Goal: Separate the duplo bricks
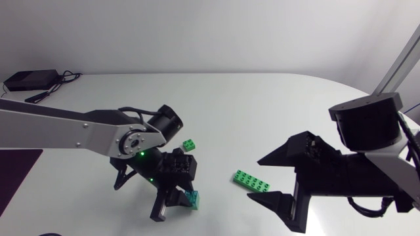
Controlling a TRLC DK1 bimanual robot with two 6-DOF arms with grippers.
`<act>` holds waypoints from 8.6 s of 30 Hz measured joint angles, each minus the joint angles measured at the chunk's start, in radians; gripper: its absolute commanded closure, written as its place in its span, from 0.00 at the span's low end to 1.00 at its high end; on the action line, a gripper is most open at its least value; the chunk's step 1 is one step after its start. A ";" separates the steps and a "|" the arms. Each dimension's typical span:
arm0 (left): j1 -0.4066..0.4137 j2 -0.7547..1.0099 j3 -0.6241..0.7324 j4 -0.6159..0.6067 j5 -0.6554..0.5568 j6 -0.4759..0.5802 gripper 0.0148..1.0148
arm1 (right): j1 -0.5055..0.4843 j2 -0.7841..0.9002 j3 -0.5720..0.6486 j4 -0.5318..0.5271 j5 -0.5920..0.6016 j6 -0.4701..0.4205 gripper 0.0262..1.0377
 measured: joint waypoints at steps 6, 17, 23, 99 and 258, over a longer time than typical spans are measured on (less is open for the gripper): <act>0.084 -0.056 0.096 -0.061 0.279 -0.060 0.72 | -0.008 0.009 0.000 0.015 -0.091 0.014 0.05; 0.073 -0.060 0.145 -0.201 0.460 -0.058 0.72 | -0.067 0.035 0.000 0.043 -0.261 0.015 0.05; 0.024 -0.060 0.202 -0.229 0.482 -0.059 0.72 | -0.067 0.097 0.000 0.104 -0.285 0.035 0.05; -0.031 0.002 0.294 -0.195 0.484 -0.093 0.72 | -0.001 0.127 0.000 0.158 -0.315 0.120 0.71; 0.224 -0.191 -0.049 0.124 -0.094 -0.246 0.03 | -0.016 1.098 0.456 0.622 0.035 0.082 0.77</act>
